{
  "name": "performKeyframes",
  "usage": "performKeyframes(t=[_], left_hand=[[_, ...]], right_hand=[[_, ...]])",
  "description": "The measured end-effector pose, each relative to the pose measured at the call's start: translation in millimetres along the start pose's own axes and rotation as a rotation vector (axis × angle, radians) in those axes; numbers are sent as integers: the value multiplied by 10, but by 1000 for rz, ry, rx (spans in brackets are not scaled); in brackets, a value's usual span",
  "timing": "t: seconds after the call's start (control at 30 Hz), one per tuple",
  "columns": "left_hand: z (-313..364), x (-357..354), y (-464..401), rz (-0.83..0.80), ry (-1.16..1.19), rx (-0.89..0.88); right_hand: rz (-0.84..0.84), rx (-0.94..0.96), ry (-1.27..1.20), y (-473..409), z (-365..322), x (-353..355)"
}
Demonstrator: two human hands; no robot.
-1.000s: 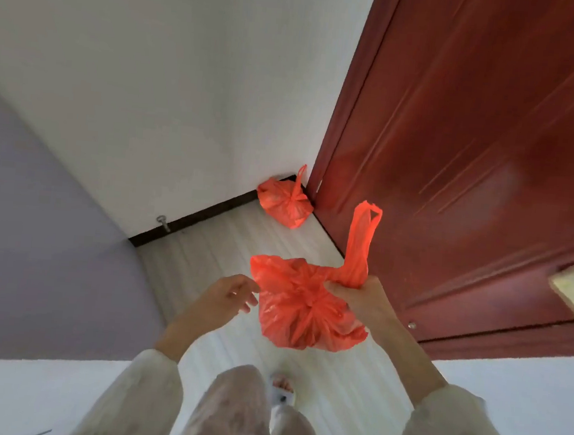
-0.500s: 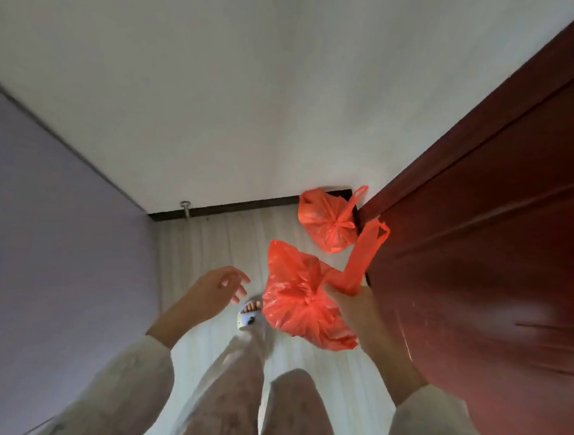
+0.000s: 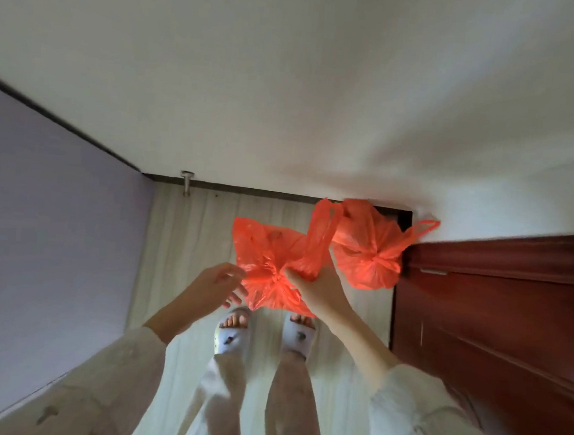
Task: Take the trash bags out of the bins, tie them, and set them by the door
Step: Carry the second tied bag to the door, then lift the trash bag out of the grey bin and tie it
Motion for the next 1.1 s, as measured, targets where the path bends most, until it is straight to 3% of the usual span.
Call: performKeyframes(t=[0.23, 0.37, 0.57, 0.73, 0.93, 1.1], left_hand=[[-484, -414, -1122, -52, -5, 90], [-735, -409, -1559, -5, -32, 97], [-985, -248, -1829, 70, -79, 81], [-1073, -142, -1769, 90, 51, 110], [-1070, -29, -1359, 74, 265, 201], [-878, 26, -720, 49, 265, 199]], right_hand=[[-136, 76, 379, -1524, 670, -328], [-63, 45, 426, -2057, 850, -356], [130, -133, 155, -2538, 925, -364], [140, -295, -233, -2521, 983, -430], [95, -357, -316, -2143, 807, -392], [36, -350, -335, -1401, 412, -329]])
Point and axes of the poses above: each hand's wrist, its own y-axis away from the middle knuckle, its own x-axis out of the back of the hand, z = x × y, the point moved 2 cm from there along -y, towards the middle knuckle, and after that the axes turned 8 degrees about -y, right-handed, at the moved point
